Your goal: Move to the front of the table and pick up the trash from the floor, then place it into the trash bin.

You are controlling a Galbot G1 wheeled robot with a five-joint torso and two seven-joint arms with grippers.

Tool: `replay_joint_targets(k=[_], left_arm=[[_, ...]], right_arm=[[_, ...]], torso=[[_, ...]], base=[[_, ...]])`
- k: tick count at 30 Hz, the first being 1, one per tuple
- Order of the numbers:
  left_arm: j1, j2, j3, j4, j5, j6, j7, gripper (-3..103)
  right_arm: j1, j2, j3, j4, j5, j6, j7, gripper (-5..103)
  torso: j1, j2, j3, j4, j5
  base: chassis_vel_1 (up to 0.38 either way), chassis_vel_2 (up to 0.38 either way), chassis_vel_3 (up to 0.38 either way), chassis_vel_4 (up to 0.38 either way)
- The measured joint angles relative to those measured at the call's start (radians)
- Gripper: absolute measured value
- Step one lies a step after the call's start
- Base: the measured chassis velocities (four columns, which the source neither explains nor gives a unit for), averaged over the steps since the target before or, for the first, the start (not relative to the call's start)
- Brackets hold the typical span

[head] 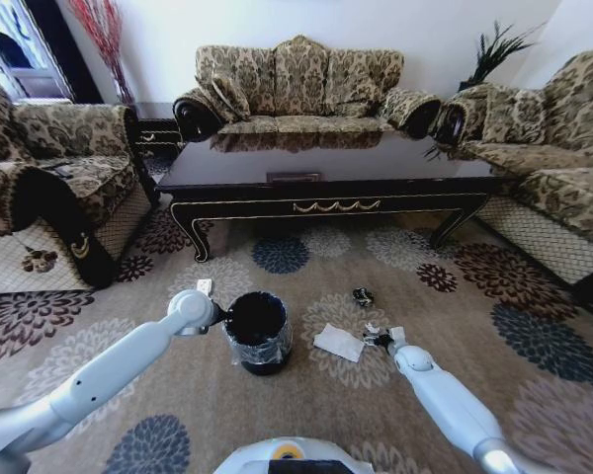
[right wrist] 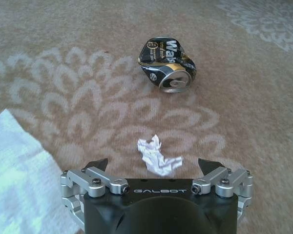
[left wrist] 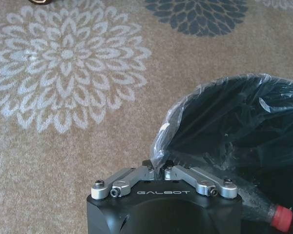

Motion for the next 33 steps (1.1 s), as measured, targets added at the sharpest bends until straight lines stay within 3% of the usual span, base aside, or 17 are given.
replay_joint_targets(k=[3,7,11,16,21,23,24,26,30,33], left_arm=[[-0.004,0.001,0.005,0.0,-0.001,0.0,0.0,4],[-0.011,-0.004,0.015,0.011,-0.002,0.0,-0.001,4],[-0.022,-0.017,0.022,0.019,-0.001,0.0,-0.001,4],[-0.026,-0.019,0.026,0.019,-0.002,0.0,-0.001,4],[-0.027,-0.018,0.027,0.014,-0.003,0.0,-0.005,4],[-0.027,-0.017,0.027,0.011,-0.005,0.0,-0.006,4],[-0.027,-0.017,0.027,0.008,-0.006,0.0,-0.007,4],[-0.026,-0.016,0.027,0.007,-0.006,0.0,-0.008,4],[-0.031,-0.016,0.033,0.006,-0.007,0.0,-0.009,4],[-0.051,-0.017,0.052,0.012,-0.011,0.0,-0.009,4]], right_arm=[[0.023,0.01,-0.005,-0.024,-0.001,0.009,-0.001,100],[0.042,0.021,-0.01,-0.035,0.012,0.003,0.003,92],[0.046,0.024,-0.012,-0.062,0.007,0.003,-0.001,71],[0.048,0.021,-0.012,-0.077,0.005,0.008,-0.007,60],[0.052,0.016,-0.011,-0.087,0.006,0.015,-0.014,33],[0.051,0.015,-0.011,-0.084,0.006,0.015,-0.014,33],[0.048,0.013,-0.011,-0.077,0.007,0.015,-0.014,22],[0.046,0.011,-0.012,-0.074,0.007,0.015,-0.015,22],[0.032,0.004,-0.011,-0.048,0.011,0.012,-0.011,3],[0.014,-0.015,-0.004,-0.005,0.03,0.002,-0.003,1]], torso=[[0.0,0.0,0.0,0.0,0.0],[0.0,0.0,0.0,0.0001,0.0],[0.0,0.0,0.0,-0.0005,-0.0001],[0.0,0.0,0.0,-0.0004,0.0],[0.0,0.0,0.0,-0.0002,0.0001],[0.0,0.0,0.0,-0.0002,0.0],[0.0,0.0,0.0,-0.0002,-0.0001],[0.0,0.0,0.0,-0.0002,0.0],[0.0,0.0,0.0,0.0,0.0],[0.0,0.0,0.0,0.0001,0.0003]], base=[[0.0,0.0,0.0,0.0],[0.0,0.0,0.0,0.0],[0.0,0.0,0.0,0.0],[0.0,0.0,0.0,0.0],[0.0,0.0,0.0,0.0],[0.0,0.0,0.0,0.0],[0.0,0.0,0.0,0.0],[0.0,0.0,0.0,0.0],[0.0,0.0,0.0,0.0],[0.0,0.0,0.0,0.0]])
